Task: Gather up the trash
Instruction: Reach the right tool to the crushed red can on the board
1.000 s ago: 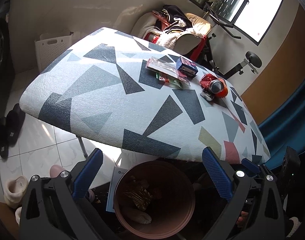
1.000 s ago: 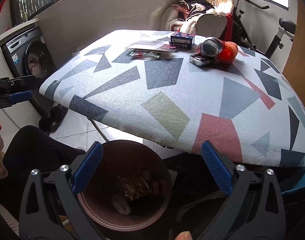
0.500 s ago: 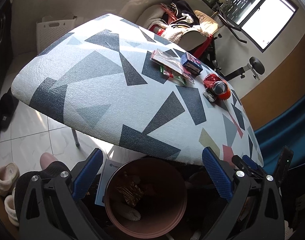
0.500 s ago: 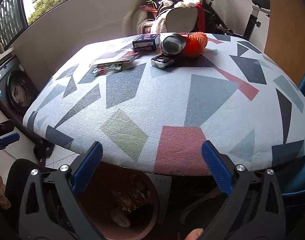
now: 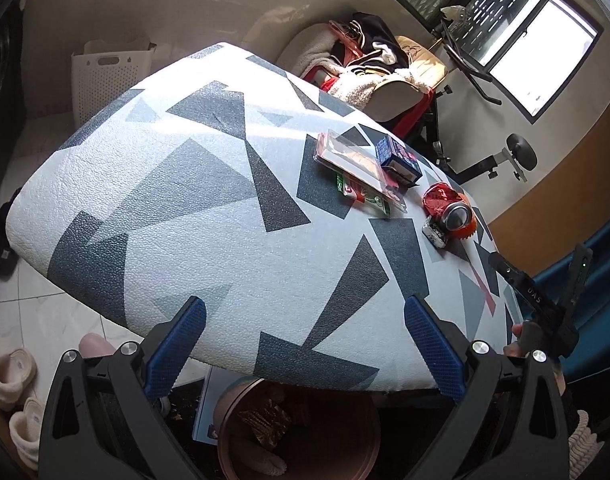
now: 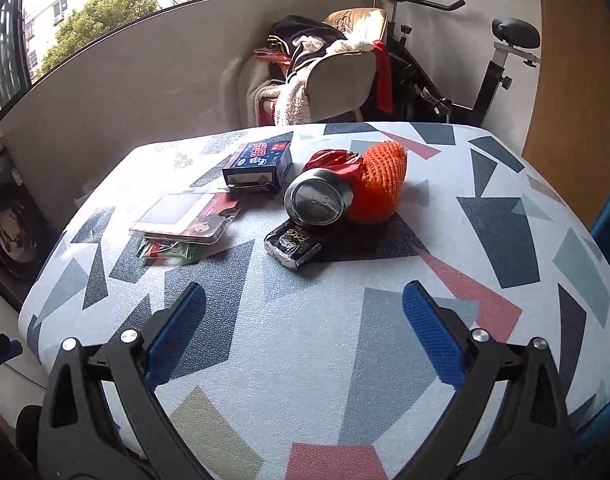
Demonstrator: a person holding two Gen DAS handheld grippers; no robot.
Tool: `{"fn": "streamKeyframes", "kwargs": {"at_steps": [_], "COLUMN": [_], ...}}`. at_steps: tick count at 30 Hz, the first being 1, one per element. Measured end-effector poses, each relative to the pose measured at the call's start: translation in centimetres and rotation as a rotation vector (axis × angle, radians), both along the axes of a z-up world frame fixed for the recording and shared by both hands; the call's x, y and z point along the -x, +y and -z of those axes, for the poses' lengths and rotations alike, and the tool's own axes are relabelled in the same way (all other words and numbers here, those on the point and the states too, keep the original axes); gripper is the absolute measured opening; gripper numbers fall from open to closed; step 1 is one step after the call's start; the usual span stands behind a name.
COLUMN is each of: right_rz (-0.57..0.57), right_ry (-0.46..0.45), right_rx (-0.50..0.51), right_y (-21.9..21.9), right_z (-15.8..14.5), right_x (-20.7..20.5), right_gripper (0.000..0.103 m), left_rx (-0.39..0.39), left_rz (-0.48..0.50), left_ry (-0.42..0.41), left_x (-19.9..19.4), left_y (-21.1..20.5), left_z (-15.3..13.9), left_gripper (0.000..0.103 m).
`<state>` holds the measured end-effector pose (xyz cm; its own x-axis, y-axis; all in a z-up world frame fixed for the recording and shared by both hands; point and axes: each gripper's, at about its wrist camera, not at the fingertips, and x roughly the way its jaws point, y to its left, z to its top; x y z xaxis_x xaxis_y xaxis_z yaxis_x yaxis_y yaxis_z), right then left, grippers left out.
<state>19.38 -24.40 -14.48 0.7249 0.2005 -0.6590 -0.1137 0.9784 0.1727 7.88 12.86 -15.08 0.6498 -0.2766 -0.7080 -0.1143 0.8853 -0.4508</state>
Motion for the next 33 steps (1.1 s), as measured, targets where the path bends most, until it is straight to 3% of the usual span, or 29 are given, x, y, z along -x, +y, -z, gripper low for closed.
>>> {"fn": "streamKeyframes", "kwargs": {"at_steps": [5, 8, 19, 20, 21, 22, 25, 29, 33], "right_rz": [0.042, 0.051, 0.301, 0.302, 0.294, 0.269, 0.23, 0.098, 0.047], "right_ry": [0.001, 0.048, 0.179, 0.181, 0.177, 0.176, 0.143, 0.08, 0.072], "right_rx": [0.016, -0.054, -0.127, -0.112, -0.112, -0.127, -0.151, -0.161, -0.211], "right_y": [0.6, 0.6, 1.0, 0.9, 0.7, 0.4, -0.7, -1.4, -2.6], "right_z": [0.3, 1.4, 4.7, 4.8, 4.9, 5.1, 4.8, 3.7, 3.4], "right_x": [-5.8, -8.7, -14.0, -14.2, -14.1, -14.0, -12.7, -10.0, -7.3], "right_gripper": [0.093, 0.086, 0.09, 0.085, 0.067, 0.065, 0.065, 0.064, 0.064], "left_rx": [-0.021, -0.012, -0.013, -0.014, -0.013, -0.011, -0.004, 0.006, 0.011], "left_rz": [-0.023, -0.023, -0.008, -0.007, -0.005, -0.004, -0.006, -0.003, 0.014], "left_ry": [-0.023, -0.017, 0.018, 0.018, 0.016, 0.012, 0.009, 0.01, 0.008], "left_x": [-2.1, -3.2, -4.7, -4.7, -4.7, -4.7, -4.6, -4.7, -5.0], "left_y": [1.1, 1.4, 1.4, 1.3, 1.4, 1.4, 1.6, 1.4, 0.8], "left_z": [0.0, 0.5, 2.4, 2.4, 2.4, 2.3, 2.3, 2.4, 2.2], "left_gripper": [0.097, 0.097, 0.097, 0.097, 0.097, 0.097, 0.097, 0.097, 0.095]}}
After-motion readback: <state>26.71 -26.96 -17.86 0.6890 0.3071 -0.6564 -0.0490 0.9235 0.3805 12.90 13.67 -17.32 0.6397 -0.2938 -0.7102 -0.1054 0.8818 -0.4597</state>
